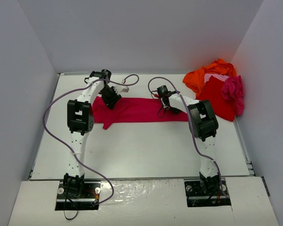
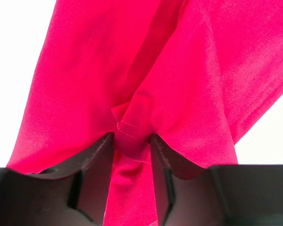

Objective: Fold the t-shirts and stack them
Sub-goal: Fold the other side of the tshirt into a rectangle

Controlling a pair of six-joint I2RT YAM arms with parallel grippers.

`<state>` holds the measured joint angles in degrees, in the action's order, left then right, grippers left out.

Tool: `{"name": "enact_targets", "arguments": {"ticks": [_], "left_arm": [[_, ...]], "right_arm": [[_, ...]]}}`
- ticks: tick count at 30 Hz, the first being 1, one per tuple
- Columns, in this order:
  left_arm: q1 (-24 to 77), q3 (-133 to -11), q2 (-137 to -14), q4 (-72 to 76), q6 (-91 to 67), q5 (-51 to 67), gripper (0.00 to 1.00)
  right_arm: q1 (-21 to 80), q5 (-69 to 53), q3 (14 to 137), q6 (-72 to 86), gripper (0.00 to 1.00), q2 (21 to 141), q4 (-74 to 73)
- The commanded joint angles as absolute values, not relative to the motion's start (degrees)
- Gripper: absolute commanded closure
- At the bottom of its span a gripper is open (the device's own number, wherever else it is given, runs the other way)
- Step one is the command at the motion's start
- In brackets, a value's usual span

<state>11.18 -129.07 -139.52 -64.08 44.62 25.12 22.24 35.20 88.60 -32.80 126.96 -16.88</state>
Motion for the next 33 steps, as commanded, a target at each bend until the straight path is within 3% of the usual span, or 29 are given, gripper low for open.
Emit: {"name": "enact_targets", "arguments": {"ticks": [1,19,22,24,33], "left_arm": [[11.42,-133.06,-135.41,-63.98,44.74,25.14,0.65],[12.13,-133.70,-136.44,-63.98,44.47,26.26,0.65],[12.13,-133.24,-136.05,-63.45,44.56,26.19,0.90],[12.13,-132.82,-135.72,-62.95,44.48,26.11,1.00],[12.14,-133.52,-136.41,-63.19,44.74,25.21,1.00]], "right_arm": [[22.59,33.76,87.63,-31.82,0.57,124.79,-18.54],[22.50,33.86,87.28,-31.71,0.57,125.05,-18.44],[22.50,33.84,87.28,-31.73,0.57,125.07,-18.46],[22.50,33.84,87.28,-31.64,0.57,125.07,-18.46],[22.59,33.76,87.02,-31.65,0.57,124.89,-18.36]]}}
